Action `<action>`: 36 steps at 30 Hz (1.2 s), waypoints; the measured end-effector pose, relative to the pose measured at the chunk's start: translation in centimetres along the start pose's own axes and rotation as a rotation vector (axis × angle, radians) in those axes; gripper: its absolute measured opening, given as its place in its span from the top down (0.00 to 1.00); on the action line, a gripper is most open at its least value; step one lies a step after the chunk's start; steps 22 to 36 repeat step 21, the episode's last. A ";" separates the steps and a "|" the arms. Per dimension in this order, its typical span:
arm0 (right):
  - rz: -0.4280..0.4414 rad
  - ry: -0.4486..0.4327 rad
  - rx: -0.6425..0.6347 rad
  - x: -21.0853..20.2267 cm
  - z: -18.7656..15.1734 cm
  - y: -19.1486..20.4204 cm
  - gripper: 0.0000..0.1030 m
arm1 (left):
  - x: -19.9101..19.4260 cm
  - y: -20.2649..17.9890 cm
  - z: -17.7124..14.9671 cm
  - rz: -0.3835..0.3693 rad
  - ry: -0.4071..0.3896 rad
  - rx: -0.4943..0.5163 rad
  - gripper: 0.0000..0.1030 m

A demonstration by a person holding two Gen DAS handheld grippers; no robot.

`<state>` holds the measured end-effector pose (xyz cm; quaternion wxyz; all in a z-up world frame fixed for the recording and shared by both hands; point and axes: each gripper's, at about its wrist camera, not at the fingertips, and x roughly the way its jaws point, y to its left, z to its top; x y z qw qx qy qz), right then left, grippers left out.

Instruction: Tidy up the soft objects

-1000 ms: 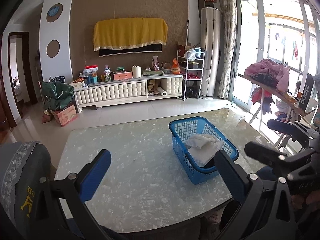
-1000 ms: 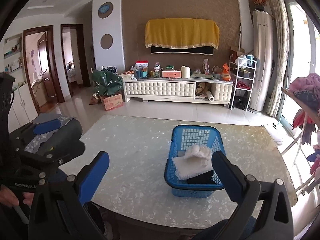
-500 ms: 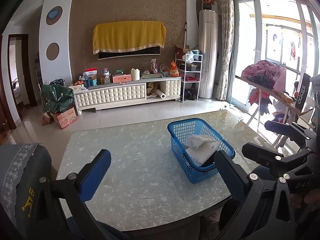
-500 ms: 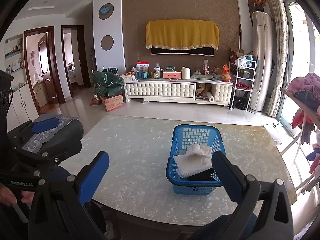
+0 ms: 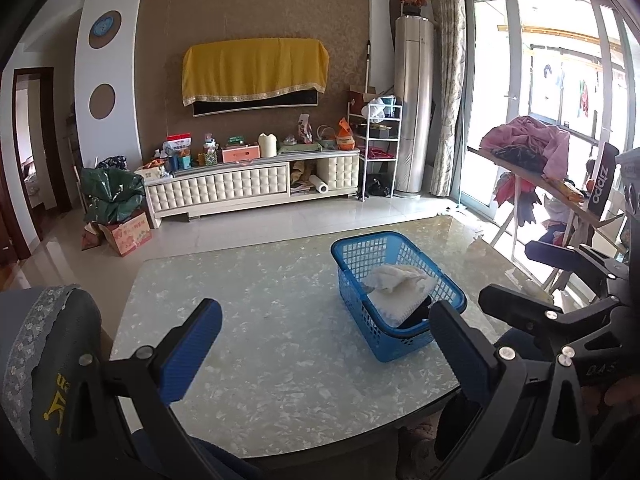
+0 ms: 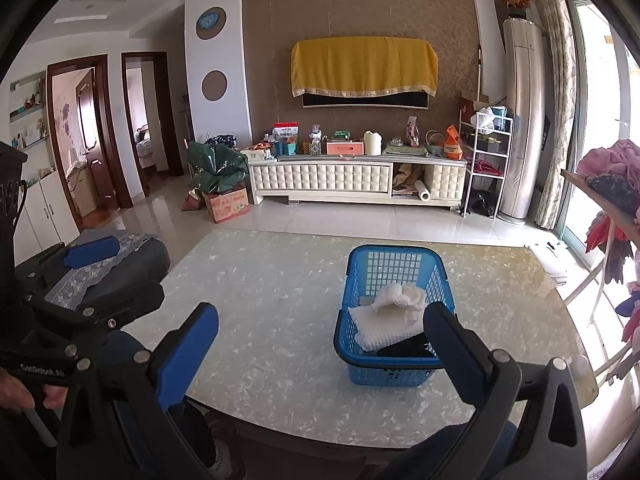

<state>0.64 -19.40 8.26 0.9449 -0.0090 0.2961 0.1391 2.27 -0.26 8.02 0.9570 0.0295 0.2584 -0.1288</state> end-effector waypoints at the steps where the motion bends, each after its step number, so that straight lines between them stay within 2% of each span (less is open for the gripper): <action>1: 0.000 -0.001 0.001 -0.1 0.0 0.0 0.00 | -0.1 0.0 0.0 0.002 -0.003 0.000 0.00; 9: 0.003 0.000 0.002 -0.2 0.2 0.2 0.00 | -0.6 0.0 0.0 0.037 -0.033 0.002 0.00; 36: 0.003 -0.004 0.000 -0.7 0.2 0.5 0.00 | -0.7 0.1 -0.1 0.026 -0.024 -0.013 0.00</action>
